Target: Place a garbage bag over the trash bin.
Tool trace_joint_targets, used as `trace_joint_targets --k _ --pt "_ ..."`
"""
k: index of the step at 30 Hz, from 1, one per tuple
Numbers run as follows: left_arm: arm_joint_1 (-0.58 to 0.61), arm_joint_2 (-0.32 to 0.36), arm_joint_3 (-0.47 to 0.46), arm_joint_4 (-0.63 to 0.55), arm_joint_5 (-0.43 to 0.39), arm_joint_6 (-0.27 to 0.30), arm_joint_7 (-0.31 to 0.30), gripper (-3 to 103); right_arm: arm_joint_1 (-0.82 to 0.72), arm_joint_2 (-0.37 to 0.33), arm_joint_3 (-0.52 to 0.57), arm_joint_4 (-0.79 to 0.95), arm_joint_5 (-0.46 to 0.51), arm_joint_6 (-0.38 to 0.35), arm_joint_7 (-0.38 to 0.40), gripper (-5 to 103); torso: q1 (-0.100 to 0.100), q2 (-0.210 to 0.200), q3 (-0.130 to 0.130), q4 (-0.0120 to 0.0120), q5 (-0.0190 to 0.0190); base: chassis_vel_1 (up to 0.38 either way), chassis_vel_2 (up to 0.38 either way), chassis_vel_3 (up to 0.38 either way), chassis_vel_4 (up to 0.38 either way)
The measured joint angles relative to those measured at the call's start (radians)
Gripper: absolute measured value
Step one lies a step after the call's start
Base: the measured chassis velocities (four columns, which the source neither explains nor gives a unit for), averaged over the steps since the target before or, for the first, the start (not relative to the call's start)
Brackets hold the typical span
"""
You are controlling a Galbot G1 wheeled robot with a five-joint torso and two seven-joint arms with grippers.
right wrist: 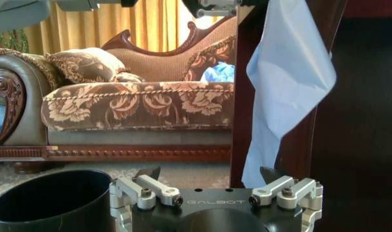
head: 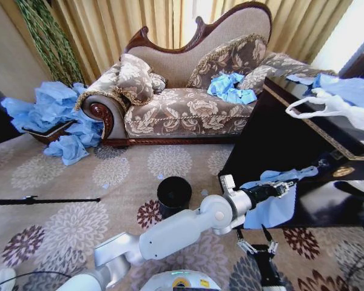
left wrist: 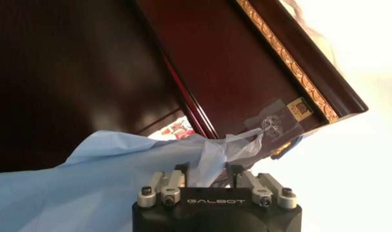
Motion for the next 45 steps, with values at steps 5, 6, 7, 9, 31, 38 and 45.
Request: trace_joint_targets --k 5,6,7,9,31,38,45 --pt "0.006 0.001 -0.006 -0.005 0.003 0.001 0.001 54 0.002 0.001 -0.009 0.003 -0.003 -0.011 0.002 100 0.000 0.000 0.000 0.0000 0.0000 0.000 0.000 0.000 0.000" --pt "0.006 0.001 -0.007 -0.005 0.003 0.002 0.001 59 0.003 0.001 -0.012 0.003 -0.006 -0.012 0.002 100 0.000 0.000 0.000 0.0000 0.0000 0.000 0.000 0.000 0.000" --pt "0.006 0.000 -0.008 -0.005 -0.001 0.003 0.001 65 0.004 0.002 -0.014 0.004 -0.009 -0.012 0.003 100 0.000 0.000 0.000 0.0000 0.0000 0.000 0.000 0.000 0.000" --pt "0.001 -0.004 -0.008 0.000 -0.010 0.007 -0.001 76 0.004 0.002 -0.016 0.004 -0.010 -0.013 0.004 100 0.000 0.000 0.000 0.0001 0.0000 0.000 0.000 0.000 0.000" --pt "0.027 -0.006 -0.023 0.002 -0.081 0.007 0.029 37 0.008 0.005 -0.017 -0.003 -0.016 -0.021 0.014 100 0.000 0.000 0.000 0.0001 0.0000 0.000 0.000 0.000 0.000" --pt "0.026 -0.021 -0.015 0.022 -0.055 0.010 0.033 14 0.012 0.001 -0.016 -0.006 -0.015 -0.023 0.017 100 0.000 0.000 0.000 0.0000 0.0000 0.000 0.000 0.000 0.000" --pt "0.016 -0.039 -0.013 0.028 -0.047 0.010 0.009 1 0.015 0.001 -0.017 -0.010 -0.015 -0.023 0.018 100 0.000 0.000 0.000 -0.0001 0.0000 0.000 0.000 0.000 0.000"
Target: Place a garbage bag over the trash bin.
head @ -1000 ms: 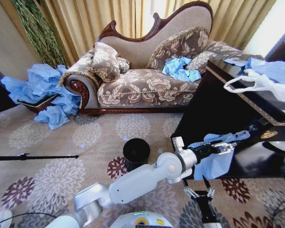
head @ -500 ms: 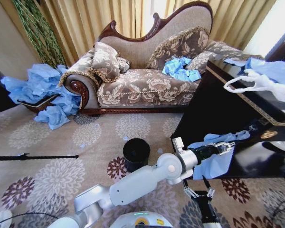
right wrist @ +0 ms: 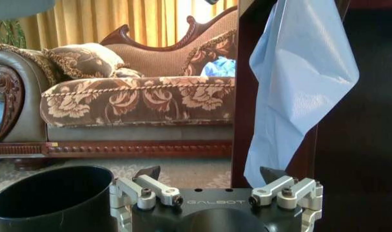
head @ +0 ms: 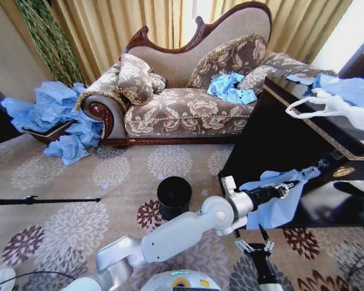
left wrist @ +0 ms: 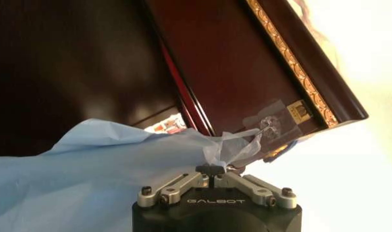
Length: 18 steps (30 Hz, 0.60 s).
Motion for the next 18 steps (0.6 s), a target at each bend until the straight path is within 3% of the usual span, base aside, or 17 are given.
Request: trace_joint_targets --k 13,18 --pt "-0.016 0.044 0.007 -0.016 0.020 -0.001 -0.127 0 0.000 0.001 0.030 0.028 0.030 0.023 0.013 100 0.000 0.000 0.000 0.0002 0.0000 0.000 0.000 0.000 0.000" --pt "-0.043 0.082 0.004 -0.005 0.020 0.016 -0.161 0 -0.056 -0.005 0.093 0.099 0.137 0.076 -0.096 100 0.000 0.000 0.000 0.0000 -0.0002 0.000 0.000 0.000 0.000"
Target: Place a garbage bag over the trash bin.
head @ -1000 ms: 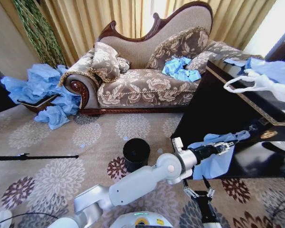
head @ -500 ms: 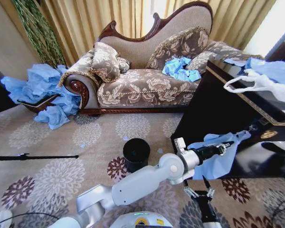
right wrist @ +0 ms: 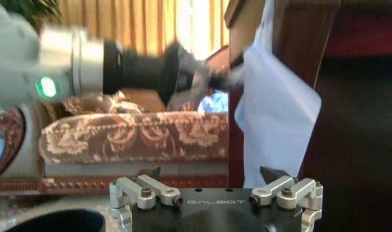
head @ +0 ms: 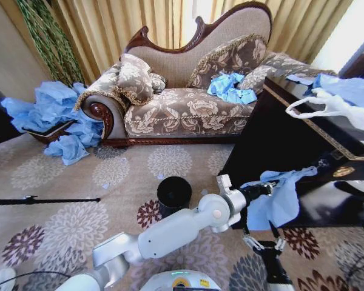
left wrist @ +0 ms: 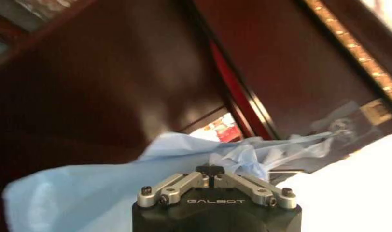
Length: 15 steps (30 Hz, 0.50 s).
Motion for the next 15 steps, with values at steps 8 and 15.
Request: trace_joint_targets --k 8,15 --pt "0.017 0.091 -0.035 -0.023 -0.066 0.007 -0.026 0 -0.010 -0.020 0.090 0.133 0.077 -0.011 0.041 100 0.000 0.000 0.000 0.0002 -0.0001 0.000 0.000 0.000 0.000" --pt "0.074 0.176 -0.071 -0.099 -0.096 0.004 -0.034 0 -0.003 -0.006 0.005 0.302 0.072 -0.162 0.270 100 0.000 0.000 0.000 0.0002 -0.0002 0.000 0.000 0.000 0.000"
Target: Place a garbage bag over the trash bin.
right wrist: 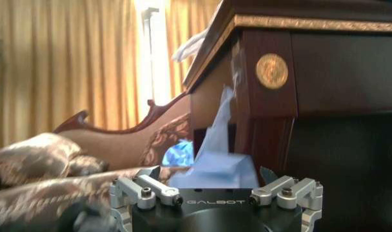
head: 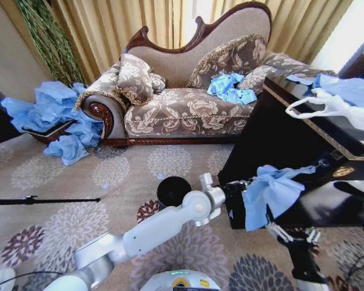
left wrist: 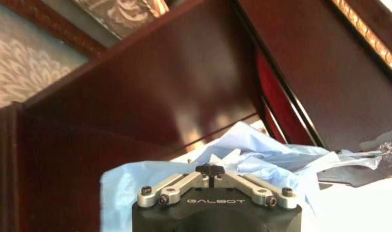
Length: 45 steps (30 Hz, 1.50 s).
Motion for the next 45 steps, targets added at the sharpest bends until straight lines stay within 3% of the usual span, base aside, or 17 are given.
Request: trace_joint_targets --k 3,9,21,35,43,45 --pt "0.046 0.040 -0.052 -0.029 -0.021 0.002 -0.002 0 0.015 -0.023 -0.002 0.061 0.006 -0.077 0.089 100 0.000 0.000 0.000 -0.0001 0.0001 0.000 0.000 0.000 0.000" --pt "0.128 0.085 -0.134 -0.066 -0.021 0.003 -0.002 0 0.018 -0.035 -0.015 0.091 0.057 -0.146 0.120 100 0.000 0.000 0.000 -0.0002 0.0000 0.000 0.000 0.000 0.000" --pt "0.284 0.178 -0.383 -0.163 -0.074 0.005 -0.010 0 0.066 -0.105 -0.044 0.069 0.025 -0.173 0.116 100 0.000 0.000 0.000 -0.0002 0.0002 0.000 0.000 0.000 0.000" --pt "0.336 0.264 -0.516 -0.193 -0.122 0.001 -0.004 0 0.068 -0.091 -0.060 0.045 -0.016 -0.171 0.104 100 0.000 0.000 0.000 -0.0002 0.0002 0.000 0.000 0.000 0.000" --pt "0.359 0.341 -0.602 -0.235 -0.172 -0.012 -0.010 0 0.100 -0.120 -0.085 0.037 0.051 -0.203 0.123 100 0.000 0.000 0.000 0.0000 0.0005 0.000 0.000 0.000 0.000" --pt "0.369 0.358 -0.612 -0.241 -0.175 -0.016 -0.009 0 0.113 -0.144 -0.083 0.047 0.127 -0.232 0.134 100 0.000 0.000 0.000 -0.0001 0.0006 0.000 0.000 0.000 0.000"
